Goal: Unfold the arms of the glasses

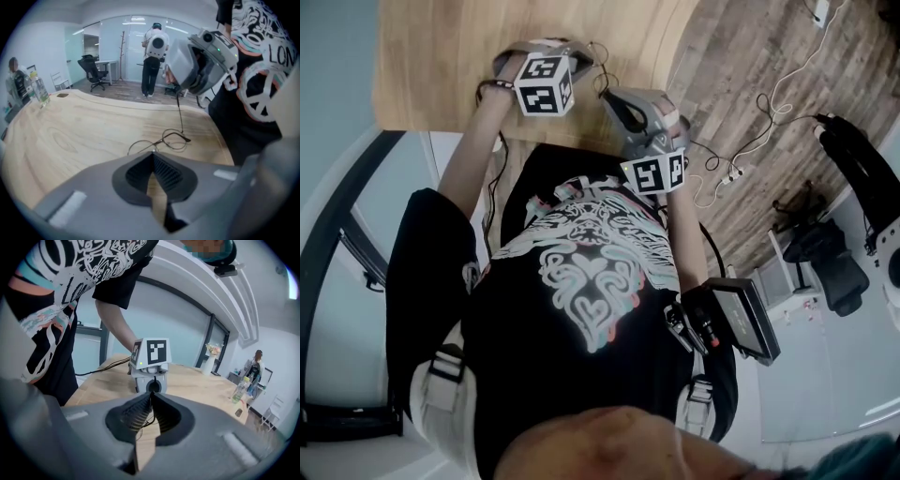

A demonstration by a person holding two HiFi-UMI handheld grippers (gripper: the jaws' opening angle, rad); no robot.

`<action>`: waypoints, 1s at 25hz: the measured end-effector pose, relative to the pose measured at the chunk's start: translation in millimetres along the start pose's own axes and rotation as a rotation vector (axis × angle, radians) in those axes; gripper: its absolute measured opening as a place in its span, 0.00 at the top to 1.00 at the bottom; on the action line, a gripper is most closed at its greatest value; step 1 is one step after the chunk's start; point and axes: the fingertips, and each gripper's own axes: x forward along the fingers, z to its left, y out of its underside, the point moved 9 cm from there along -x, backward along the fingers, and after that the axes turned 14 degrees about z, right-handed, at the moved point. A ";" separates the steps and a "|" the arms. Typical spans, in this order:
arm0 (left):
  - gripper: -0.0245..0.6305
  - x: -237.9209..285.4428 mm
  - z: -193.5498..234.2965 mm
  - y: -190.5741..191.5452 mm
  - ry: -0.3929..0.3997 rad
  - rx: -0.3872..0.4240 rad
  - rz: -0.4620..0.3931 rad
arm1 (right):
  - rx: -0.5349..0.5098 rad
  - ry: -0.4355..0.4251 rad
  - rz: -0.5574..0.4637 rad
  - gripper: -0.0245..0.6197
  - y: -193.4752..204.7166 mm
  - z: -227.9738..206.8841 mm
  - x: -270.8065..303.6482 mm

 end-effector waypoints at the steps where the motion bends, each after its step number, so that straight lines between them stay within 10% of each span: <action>1: 0.98 -0.3 0.7 1.0 0.002 -0.019 -0.008 | 0.026 0.003 -0.002 0.92 1.5 -0.1 -1.9; 11: 0.98 10.1 -4.9 2.3 -0.063 -0.210 -0.024 | 0.144 0.070 0.041 0.92 10.0 14.6 -13.3; 17: 0.98 16.0 -22.0 7.9 -0.055 -0.351 -0.072 | 0.042 0.056 0.057 0.92 8.8 33.7 -11.6; 25: 0.91 -9.5 -25.7 -6.9 -0.113 0.126 0.002 | -0.043 -0.028 0.032 0.93 14.0 30.4 -14.3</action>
